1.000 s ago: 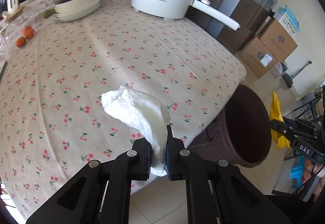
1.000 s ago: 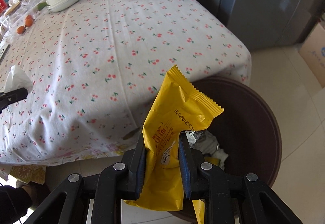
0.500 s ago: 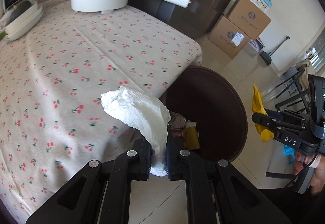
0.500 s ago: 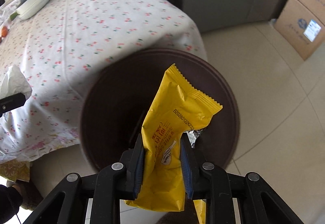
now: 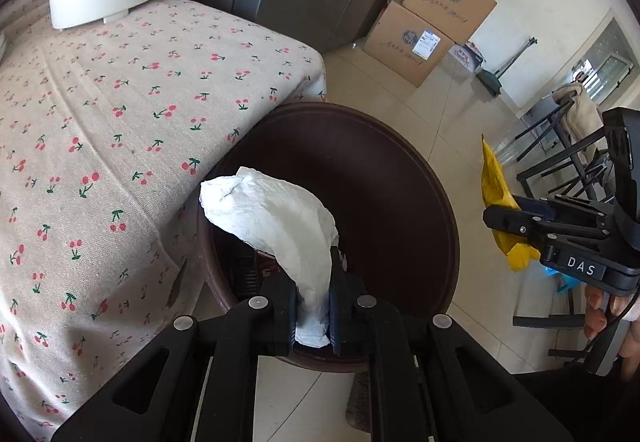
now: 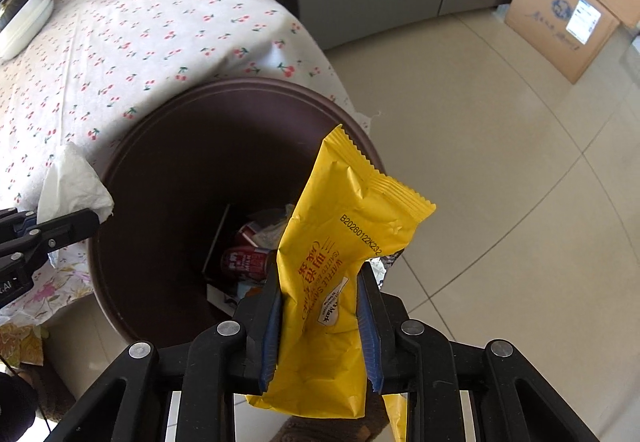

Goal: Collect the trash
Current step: 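Open the left tool dropping the tissue while the right tool drops the wrapper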

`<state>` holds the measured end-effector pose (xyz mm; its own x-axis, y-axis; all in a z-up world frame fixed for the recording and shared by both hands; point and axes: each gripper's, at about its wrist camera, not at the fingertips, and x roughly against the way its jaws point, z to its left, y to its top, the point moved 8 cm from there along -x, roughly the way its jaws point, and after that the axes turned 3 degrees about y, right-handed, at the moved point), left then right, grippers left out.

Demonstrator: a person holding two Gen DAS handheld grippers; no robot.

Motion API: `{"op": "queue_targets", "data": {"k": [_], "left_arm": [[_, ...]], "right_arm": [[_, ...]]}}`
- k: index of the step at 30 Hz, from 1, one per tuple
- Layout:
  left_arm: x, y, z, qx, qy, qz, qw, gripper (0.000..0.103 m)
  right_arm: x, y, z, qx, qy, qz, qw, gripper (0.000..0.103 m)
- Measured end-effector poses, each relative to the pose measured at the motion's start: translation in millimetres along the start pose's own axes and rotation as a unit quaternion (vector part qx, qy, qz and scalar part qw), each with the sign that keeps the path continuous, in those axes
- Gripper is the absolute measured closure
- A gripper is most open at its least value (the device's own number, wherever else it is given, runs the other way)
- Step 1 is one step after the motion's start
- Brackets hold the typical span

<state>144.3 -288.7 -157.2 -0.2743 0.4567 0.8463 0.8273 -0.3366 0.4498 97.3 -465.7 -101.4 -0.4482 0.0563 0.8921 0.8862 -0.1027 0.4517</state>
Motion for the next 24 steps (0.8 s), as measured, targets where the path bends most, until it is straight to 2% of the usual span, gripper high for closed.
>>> {"op": "queue_targets", "data": {"k": [2, 4, 6, 24], "left_arm": [[-1.0, 1.0, 6.4, 0.000, 0.028, 0.007, 0.9996, 0.070], [4.5, 1.5, 14.4, 0.005, 0.052, 0.000, 0.9986, 0.040], [12.4, 2.7, 24.0, 0.013, 0.063, -0.009, 0.9979, 0.032], [76.7, -16.8, 94.2, 0.041, 0.131, -0.038, 0.9898, 0.015]], "right_arm": [[0.1, 1.1, -2.1, -0.001, -0.001, 0.000, 1.000, 0.072], [-0.8, 2.1, -2.5, -0.001, -0.002, 0.000, 1.000, 0.072], [-2.1, 2.9, -1.7, 0.000, -0.004, 0.002, 1.000, 0.072], [-10.3, 17.6, 36.2, 0.016, -0.007, 0.002, 1.000, 0.068]]}}
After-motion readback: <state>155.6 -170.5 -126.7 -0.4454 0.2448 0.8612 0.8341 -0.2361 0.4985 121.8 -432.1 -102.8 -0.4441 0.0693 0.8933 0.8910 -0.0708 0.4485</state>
